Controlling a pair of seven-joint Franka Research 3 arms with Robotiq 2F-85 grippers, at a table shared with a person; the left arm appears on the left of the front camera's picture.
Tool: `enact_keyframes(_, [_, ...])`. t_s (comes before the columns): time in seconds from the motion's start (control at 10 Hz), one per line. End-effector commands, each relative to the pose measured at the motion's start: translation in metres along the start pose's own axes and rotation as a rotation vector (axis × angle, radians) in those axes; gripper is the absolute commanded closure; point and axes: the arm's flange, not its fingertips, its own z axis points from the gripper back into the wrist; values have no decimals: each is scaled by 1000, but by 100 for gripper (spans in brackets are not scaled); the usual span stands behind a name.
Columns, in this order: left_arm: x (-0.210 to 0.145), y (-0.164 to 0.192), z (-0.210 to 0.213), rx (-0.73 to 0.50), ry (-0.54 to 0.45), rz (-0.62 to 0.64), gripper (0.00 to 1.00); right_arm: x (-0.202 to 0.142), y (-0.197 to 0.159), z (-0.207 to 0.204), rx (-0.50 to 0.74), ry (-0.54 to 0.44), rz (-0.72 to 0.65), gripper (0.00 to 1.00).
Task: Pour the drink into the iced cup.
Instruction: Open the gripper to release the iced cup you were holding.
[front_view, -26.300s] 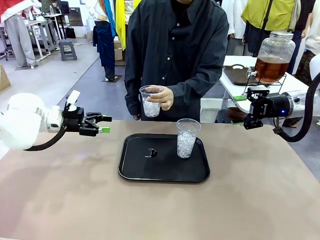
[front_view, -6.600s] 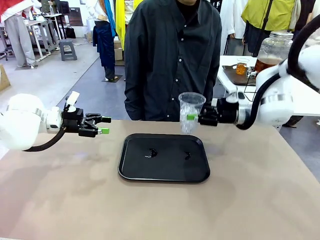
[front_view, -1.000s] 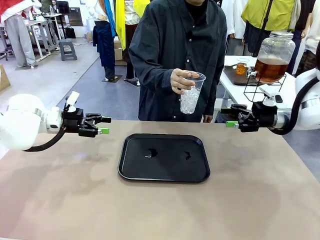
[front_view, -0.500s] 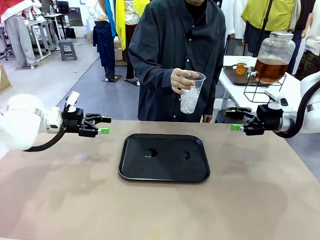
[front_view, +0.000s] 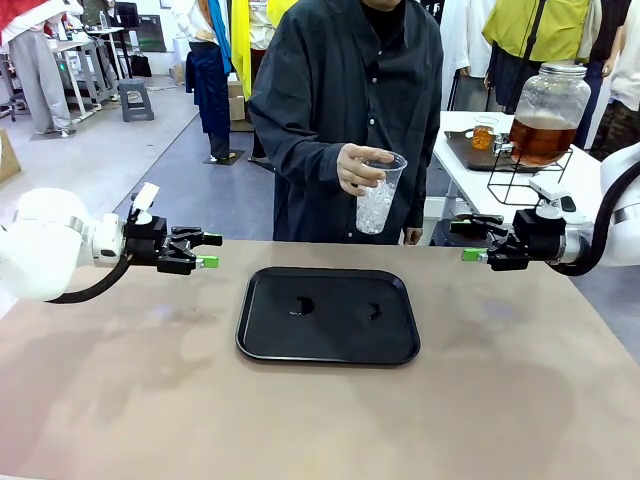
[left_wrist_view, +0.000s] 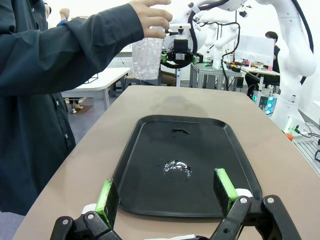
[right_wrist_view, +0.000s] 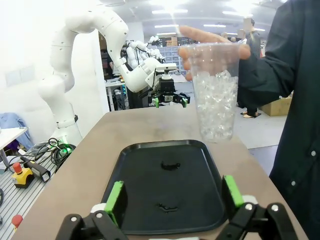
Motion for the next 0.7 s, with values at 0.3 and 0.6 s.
enact_keyframes(0.3, [1,0,1,3,-6,0,0,3,-2,-2,-1,-6,3,0])
enact_keyframes(0.6, [1,0,1,3,-6,0,0,3,-2,-2,-1,-6,3,0])
